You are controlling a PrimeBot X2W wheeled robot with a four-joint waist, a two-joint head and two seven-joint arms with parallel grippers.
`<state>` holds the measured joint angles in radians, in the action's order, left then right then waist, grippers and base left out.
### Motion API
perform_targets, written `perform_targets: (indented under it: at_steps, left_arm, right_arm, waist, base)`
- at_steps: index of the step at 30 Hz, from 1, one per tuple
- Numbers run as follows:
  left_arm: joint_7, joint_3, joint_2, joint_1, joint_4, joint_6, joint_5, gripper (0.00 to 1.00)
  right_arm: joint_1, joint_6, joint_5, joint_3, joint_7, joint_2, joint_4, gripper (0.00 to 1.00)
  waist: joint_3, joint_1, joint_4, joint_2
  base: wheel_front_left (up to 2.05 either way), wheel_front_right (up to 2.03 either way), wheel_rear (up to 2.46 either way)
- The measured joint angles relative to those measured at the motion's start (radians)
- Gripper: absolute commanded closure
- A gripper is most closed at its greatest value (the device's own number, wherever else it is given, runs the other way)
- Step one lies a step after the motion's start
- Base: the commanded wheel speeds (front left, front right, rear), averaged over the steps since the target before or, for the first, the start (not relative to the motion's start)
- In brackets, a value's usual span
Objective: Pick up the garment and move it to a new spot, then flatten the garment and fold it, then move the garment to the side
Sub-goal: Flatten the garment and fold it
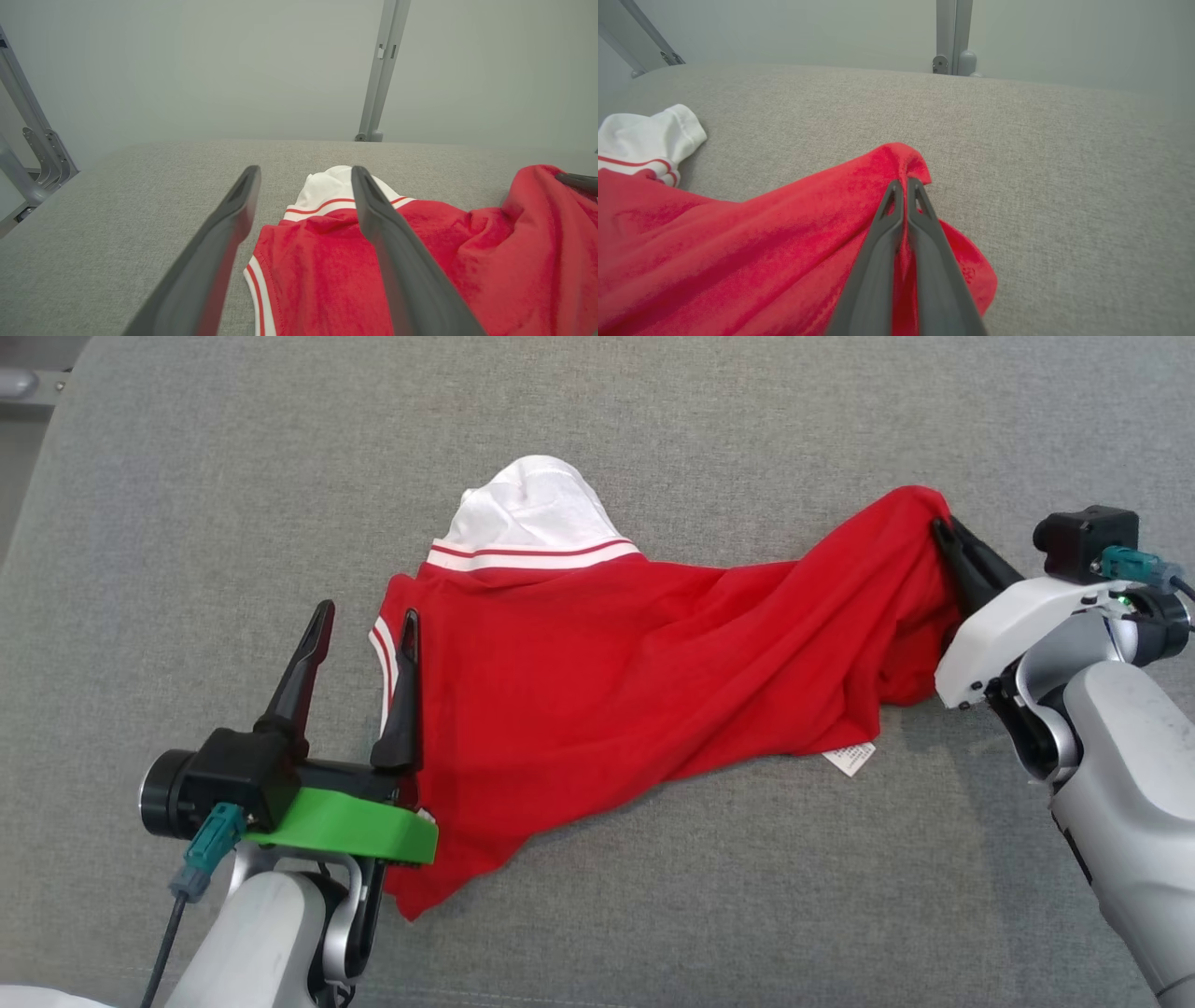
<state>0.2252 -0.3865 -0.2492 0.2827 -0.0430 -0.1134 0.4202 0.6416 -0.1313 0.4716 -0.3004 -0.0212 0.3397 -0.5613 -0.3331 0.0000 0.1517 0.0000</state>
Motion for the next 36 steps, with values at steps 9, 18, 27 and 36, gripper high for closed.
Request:
perform_targets:
  at_steps: [9, 18, 27, 36]
  left_arm:
    - [0.005, 0.009, -0.013, 0.0, -0.002, -0.006, 0.0, 0.0]
    - [-0.004, 0.021, -0.03, -0.022, 0.013, -0.02, 0.007, 0.0]
    - [-0.02, 0.028, -0.048, -0.061, 0.043, -0.038, 0.016, 0.0]
    - [-0.031, 0.025, -0.054, -0.096, 0.055, -0.052, 0.025, 0.0]
  right_arm:
    - [0.086, 0.0, -0.064, 0.0, -0.094, 0.032, 0.171, 1.0]
    - [-0.244, 0.0, -0.128, 0.031, -0.014, -0.018, 0.469, 1.0]
    - [-0.663, 0.001, -0.153, 0.221, 0.061, -0.176, 0.534, 1.0]
    - [-0.818, 0.0, -0.146, 0.291, 0.062, -0.253, 0.377, 1.0]
  waist:
    - [0.024, 0.0, -0.048, 0.0]
    - [0.08, 0.0, -0.1, 0.0]
    - [0.115, 0.0, -0.147, 0.0]
    - [0.152, 0.0, -0.142, 0.0]
  base:
    - [0.0, 0.0, 0.0]
    - [0.0, 0.0, 0.0]
    - [0.0, 0.0, 0.0]
    - [0.0, 0.0, 0.0]
